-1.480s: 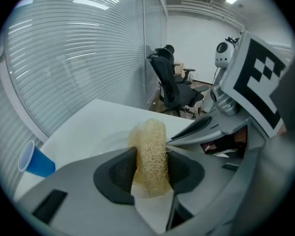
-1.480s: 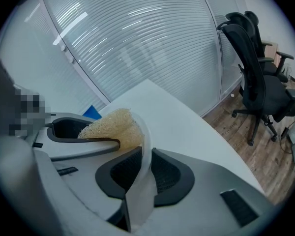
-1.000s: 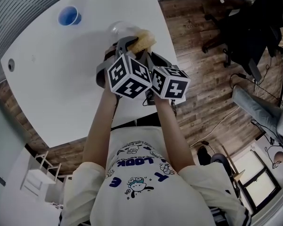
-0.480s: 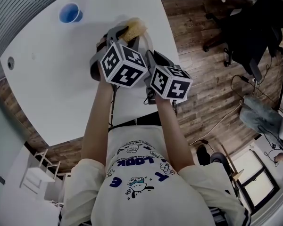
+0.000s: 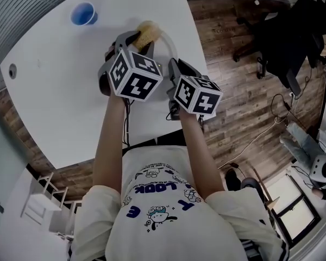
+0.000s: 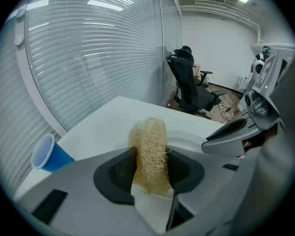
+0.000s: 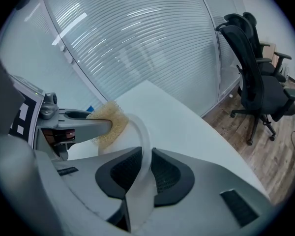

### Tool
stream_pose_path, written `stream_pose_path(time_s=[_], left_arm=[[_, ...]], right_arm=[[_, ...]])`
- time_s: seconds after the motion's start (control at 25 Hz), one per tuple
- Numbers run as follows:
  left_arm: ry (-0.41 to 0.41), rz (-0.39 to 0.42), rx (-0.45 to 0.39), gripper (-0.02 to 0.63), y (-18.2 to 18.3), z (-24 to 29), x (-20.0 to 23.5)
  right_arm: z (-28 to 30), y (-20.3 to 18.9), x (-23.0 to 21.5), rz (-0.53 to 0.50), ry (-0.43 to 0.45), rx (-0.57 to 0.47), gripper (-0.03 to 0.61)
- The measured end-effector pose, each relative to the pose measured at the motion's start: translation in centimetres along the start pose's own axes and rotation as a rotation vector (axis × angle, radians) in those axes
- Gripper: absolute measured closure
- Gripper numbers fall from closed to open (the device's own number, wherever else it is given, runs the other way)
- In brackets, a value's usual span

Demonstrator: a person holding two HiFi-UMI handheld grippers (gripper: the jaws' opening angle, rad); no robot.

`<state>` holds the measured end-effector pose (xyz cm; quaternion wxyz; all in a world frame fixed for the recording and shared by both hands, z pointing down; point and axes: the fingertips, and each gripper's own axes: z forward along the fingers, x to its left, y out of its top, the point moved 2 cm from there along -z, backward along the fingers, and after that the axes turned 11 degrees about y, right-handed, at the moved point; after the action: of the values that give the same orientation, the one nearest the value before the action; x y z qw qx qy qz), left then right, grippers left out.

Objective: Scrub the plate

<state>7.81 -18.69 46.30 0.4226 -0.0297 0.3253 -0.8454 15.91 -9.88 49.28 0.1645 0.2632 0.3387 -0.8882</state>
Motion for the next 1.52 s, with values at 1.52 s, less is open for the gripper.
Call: stream_pose_path(time_s=[1.52], left_arm=[[-0.193, -0.058, -0.002, 0.434, -2.9, -4.1, -6.1]], right_arm=[[0.1, 0.1, 0.0, 0.013, -0.021, -0.033, 0.518]])
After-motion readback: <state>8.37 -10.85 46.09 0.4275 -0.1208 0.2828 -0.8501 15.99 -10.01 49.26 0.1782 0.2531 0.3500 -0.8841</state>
